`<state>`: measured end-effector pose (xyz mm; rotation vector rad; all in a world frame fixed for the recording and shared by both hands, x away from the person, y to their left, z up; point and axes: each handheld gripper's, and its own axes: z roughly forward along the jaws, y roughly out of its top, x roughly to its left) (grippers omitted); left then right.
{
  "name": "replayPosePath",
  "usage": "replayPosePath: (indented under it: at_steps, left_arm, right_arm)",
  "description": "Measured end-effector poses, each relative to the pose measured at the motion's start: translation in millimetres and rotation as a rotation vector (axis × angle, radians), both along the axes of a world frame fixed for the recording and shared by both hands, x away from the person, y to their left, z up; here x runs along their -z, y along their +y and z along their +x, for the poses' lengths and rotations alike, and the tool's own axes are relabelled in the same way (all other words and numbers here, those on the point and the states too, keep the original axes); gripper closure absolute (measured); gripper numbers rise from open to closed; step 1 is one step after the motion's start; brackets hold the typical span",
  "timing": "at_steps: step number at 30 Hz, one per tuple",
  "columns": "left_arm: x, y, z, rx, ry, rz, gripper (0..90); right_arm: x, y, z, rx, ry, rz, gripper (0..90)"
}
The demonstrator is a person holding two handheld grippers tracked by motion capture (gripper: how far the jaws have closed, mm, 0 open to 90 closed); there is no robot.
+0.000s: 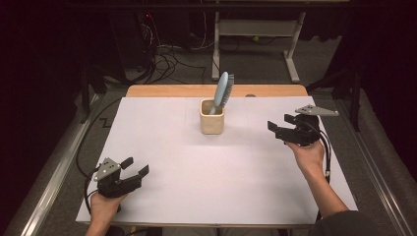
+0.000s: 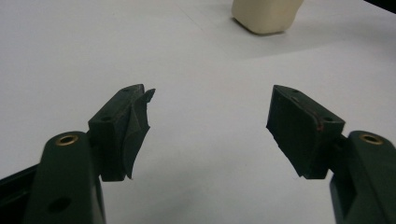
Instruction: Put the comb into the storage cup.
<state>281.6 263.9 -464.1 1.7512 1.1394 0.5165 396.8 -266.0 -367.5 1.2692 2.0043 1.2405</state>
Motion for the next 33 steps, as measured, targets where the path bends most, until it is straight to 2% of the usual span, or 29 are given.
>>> replayPosePath:
  at_steps: [33]
  left_arm:
    - [0.0,0.1,-0.2,-0.002,0.001,-0.002,29.9]
  right_arm:
    - [6.0,-29.1,-29.6,0.021,-0.033,0.021,27.8]
